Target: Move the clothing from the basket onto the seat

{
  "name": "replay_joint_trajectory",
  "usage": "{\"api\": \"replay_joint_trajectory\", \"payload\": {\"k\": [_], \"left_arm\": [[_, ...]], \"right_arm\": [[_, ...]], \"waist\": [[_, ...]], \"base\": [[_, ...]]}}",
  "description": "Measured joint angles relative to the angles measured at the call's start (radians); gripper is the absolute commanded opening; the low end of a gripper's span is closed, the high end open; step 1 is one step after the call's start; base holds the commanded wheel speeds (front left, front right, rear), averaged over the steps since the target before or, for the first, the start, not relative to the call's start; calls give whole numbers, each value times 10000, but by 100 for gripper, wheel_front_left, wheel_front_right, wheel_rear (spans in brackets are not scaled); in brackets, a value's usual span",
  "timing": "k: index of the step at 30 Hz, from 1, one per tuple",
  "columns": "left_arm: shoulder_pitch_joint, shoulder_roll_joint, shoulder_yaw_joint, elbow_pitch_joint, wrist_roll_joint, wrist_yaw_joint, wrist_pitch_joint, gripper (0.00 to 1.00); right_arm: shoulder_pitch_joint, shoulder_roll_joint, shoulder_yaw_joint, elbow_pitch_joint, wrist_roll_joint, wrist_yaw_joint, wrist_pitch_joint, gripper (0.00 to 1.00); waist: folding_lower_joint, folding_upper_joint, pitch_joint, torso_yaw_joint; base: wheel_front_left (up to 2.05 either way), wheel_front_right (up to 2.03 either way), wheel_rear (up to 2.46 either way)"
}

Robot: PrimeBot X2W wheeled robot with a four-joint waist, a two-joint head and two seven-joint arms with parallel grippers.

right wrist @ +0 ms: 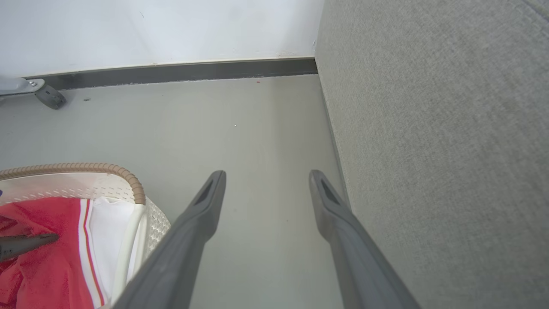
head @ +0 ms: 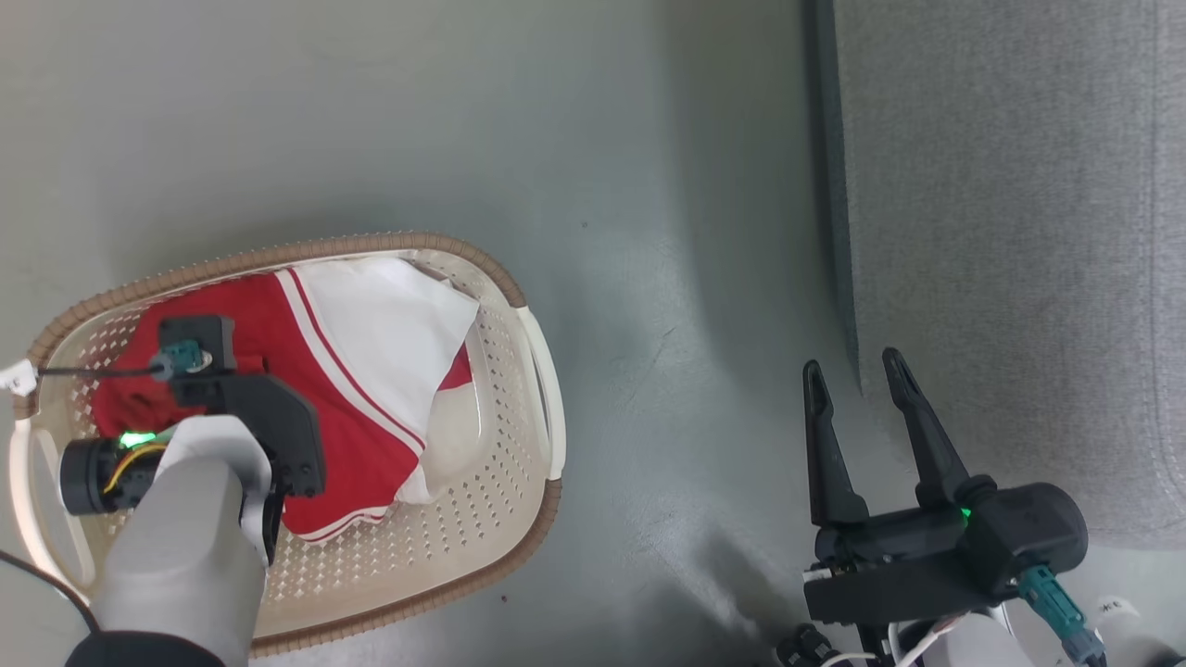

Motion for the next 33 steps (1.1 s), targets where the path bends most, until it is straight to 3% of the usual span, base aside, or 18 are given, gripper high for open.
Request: {"api": "replay_joint_trajectory", "payload": {"k": [11, 22, 33], "left_arm": [[905, -31, -341, 167, 104, -424, -911, 0], [1520, -194, -1016, 148, 652, -867, -2123, 0], [2285, -169, -1755, -232, 1373, -949, -2420, 0]], "right_arm": [[-928, -6, 213, 851, 520, -52, 0, 100], [-1299, -10, -121, 1962, 861, -54, 0, 100], [-1298, -13, -349, 2809, 940, 61, 0, 100]], "waist": [[0, 0, -809, -188], [-1, -1, -2390, -168], [-1, -1, -3981, 173]], "base": [[0, 0, 0], [0, 0, 0], [0, 0, 0]]}}
